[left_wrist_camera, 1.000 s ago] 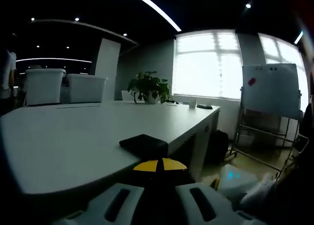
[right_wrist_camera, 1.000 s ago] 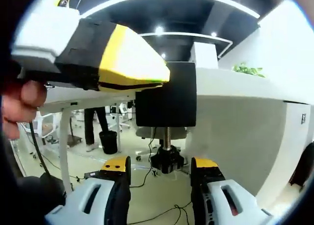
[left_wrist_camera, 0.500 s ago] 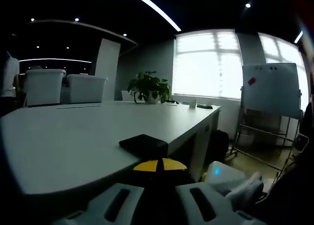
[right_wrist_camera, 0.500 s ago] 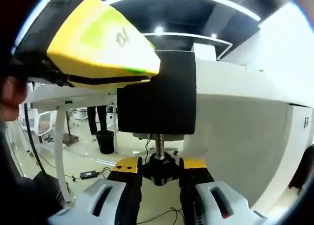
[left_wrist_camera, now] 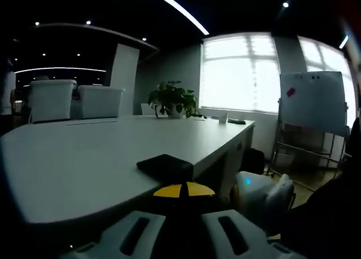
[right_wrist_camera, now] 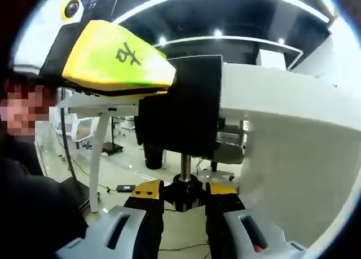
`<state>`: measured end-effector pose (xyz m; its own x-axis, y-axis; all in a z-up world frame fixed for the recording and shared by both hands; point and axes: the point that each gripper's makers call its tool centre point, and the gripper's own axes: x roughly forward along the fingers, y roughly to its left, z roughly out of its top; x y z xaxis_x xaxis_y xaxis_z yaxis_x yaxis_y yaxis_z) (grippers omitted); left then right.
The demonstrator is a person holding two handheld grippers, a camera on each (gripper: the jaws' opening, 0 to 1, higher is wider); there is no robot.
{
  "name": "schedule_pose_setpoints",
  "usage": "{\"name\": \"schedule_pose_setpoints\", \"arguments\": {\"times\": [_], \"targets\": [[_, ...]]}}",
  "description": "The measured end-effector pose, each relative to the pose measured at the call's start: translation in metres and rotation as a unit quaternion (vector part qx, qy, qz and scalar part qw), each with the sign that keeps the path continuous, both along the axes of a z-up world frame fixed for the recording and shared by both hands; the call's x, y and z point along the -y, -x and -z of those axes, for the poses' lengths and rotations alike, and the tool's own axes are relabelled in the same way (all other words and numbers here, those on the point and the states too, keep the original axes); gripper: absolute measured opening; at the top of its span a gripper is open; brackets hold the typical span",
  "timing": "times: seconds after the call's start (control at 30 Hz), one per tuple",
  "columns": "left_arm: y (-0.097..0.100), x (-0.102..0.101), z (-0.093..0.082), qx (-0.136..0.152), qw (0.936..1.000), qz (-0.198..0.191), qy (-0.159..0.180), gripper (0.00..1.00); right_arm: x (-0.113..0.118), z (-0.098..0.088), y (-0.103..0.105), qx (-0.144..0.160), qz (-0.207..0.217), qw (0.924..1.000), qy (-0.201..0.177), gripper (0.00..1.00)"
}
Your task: Clamp the fixed fixture on the desktop, loosen the retaining clip, secure it to the edge of the desk, and tighten the retaining clip.
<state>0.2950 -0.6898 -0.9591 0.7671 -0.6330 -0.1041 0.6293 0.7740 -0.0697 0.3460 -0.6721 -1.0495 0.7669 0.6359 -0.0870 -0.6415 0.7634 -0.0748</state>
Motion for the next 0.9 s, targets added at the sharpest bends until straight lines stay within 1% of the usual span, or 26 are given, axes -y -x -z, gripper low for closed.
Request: {"name": "schedule_pose_setpoints", "arguments": {"times": [0.03, 0.07, 0.1, 0.13, 0.2, 0.23, 0.27, 0.37, 0.43, 0.5, 0.6, 0.63, 0.67, 0.7, 0.9], "targets": [[0.0, 0.0, 0.0, 0.001, 1.0, -0.002, -0.001, 0.01, -0.001, 0.0, 0.002, -0.004, -0.02, 0.9998, -0.006, 0.26], [0.0, 0.0, 0.0, 0.0, 1.0, -0.003, -0.003, 0.01, -0.002, -0.001, 0.002, 0.008, -0.043, 0.999, 0.003, 0.26], [0.0, 0.001, 0.001, 0.0, 1.0, -0.004, -0.005, 0.01, -0.002, -0.001, 0.002, 0.01, -0.053, 0.9986, 0.004, 0.26], [0.0, 0.001, 0.001, 0.001, 1.0, -0.005, -0.006, 0.01, -0.003, -0.002, 0.002, 0.013, -0.074, 0.9972, 0.002, 0.26], [0.001, 0.002, 0.002, 0.001, 0.9999, -0.009, -0.009, 0.01, -0.005, -0.002, 0.003, 0.019, -0.102, 0.9946, 0.0, 0.26], [0.0, 0.003, 0.003, 0.0, 0.9999, -0.01, -0.013, 0.01, -0.006, 0.0, 0.001, 0.018, -0.111, 0.9936, -0.003, 0.26], [0.001, 0.003, 0.003, 0.0, 0.9998, -0.012, -0.014, 0.01, -0.007, 0.0, 0.001, 0.014, -0.13, 0.9914, -0.01, 0.26], [0.001, 0.003, 0.003, -0.001, 0.9997, -0.015, -0.019, 0.01, -0.01, -0.001, 0.004, 0.015, -0.166, 0.9857, -0.025, 0.26], [0.001, 0.003, 0.003, -0.001, 0.9996, -0.018, -0.021, 0.01, -0.01, 0.0, 0.006, -0.002, -0.189, 0.9814, -0.036, 0.26], [0.002, 0.003, 0.003, 0.001, 0.9995, -0.021, -0.022, 0.01, -0.012, 0.0, 0.007, -0.008, -0.21, 0.9769, -0.036, 0.27], [0.002, 0.003, 0.003, 0.001, 0.9995, -0.026, -0.019, 0.01, -0.014, 0.003, 0.007, -0.027, -0.248, 0.9672, -0.044, 0.27], [0.002, 0.003, 0.003, 0.0, 0.9995, -0.027, -0.016, 0.01, -0.013, 0.002, 0.007, -0.028, -0.253, 0.9659, -0.044, 0.27], [0.002, 0.002, 0.003, -0.001, 0.9996, -0.026, -0.014, 0.01, -0.014, 0.003, 0.006, -0.007, -0.265, 0.9637, -0.029, 0.27], [0.002, 0.002, 0.003, -0.003, 0.9996, -0.025, -0.009, 0.01, -0.013, 0.001, 0.003, -0.007, -0.269, 0.9625, -0.032, 0.27], [0.0, 0.003, 0.002, -0.005, 0.9996, -0.027, -0.005, 0.01, -0.017, -0.001, 0.002, -0.006, -0.261, 0.9649, -0.025, 0.27]]}}
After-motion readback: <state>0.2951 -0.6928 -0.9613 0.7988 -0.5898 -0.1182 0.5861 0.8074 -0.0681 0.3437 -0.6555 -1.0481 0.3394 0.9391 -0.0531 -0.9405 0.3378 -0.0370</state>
